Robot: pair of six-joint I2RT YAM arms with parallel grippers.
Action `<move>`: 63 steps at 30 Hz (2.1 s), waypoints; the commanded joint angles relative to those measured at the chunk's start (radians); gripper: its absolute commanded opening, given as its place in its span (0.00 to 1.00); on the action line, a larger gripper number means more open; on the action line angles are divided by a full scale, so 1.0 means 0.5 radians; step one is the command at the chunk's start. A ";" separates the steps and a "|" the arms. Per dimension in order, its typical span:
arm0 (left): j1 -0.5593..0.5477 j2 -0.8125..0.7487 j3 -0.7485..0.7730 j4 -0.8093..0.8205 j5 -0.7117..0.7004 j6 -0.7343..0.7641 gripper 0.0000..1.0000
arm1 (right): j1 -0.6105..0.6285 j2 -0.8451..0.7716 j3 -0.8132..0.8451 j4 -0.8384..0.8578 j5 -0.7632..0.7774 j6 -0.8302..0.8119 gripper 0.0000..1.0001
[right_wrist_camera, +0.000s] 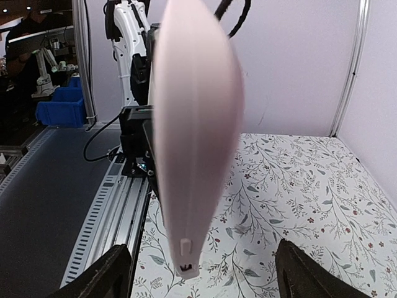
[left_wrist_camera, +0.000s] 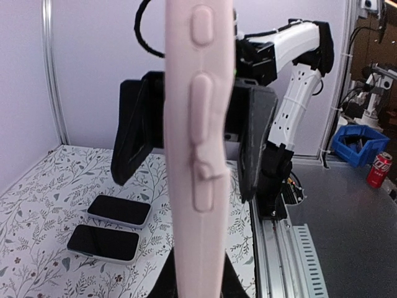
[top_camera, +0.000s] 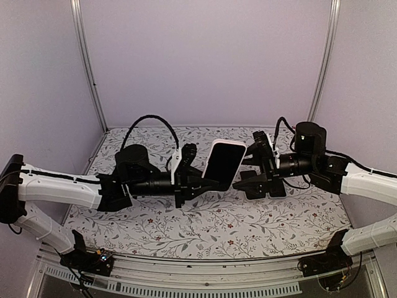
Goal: Put the phone into the phone case
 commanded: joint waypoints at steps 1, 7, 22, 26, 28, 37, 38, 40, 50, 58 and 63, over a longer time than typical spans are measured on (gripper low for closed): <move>0.011 -0.046 0.010 0.303 0.069 -0.145 0.00 | 0.008 0.095 -0.015 0.316 -0.162 0.233 0.75; 0.011 -0.025 0.017 0.321 0.067 -0.171 0.00 | 0.026 0.159 -0.028 0.489 -0.219 0.325 0.36; 0.011 -0.099 0.024 0.369 0.003 -0.179 0.00 | 0.070 0.318 -0.040 0.401 -0.180 0.314 0.67; 0.011 -0.077 0.031 0.354 0.008 -0.179 0.00 | 0.115 0.371 -0.008 0.404 -0.163 0.290 0.39; 0.011 -0.079 0.027 0.363 0.012 -0.177 0.00 | 0.117 0.400 0.004 0.390 -0.167 0.271 0.21; 0.011 -0.095 0.029 0.293 -0.012 -0.139 0.00 | 0.116 0.311 0.005 0.251 -0.008 0.147 0.37; 0.011 -0.098 0.030 0.282 -0.007 -0.134 0.00 | 0.116 0.298 0.007 0.205 0.035 0.136 0.54; 0.011 -0.100 0.030 0.255 0.002 -0.123 0.00 | 0.109 0.255 0.016 0.118 0.102 0.062 0.66; 0.011 -0.109 -0.004 0.199 -0.018 -0.098 0.00 | 0.068 0.054 0.213 -0.036 -0.003 -0.044 0.73; 0.011 -0.112 -0.014 0.202 -0.006 -0.098 0.00 | 0.069 0.130 0.217 0.271 -0.122 0.231 0.00; 0.011 -0.167 -0.019 0.122 -0.004 -0.034 0.27 | 0.068 0.098 0.168 0.237 -0.121 0.197 0.00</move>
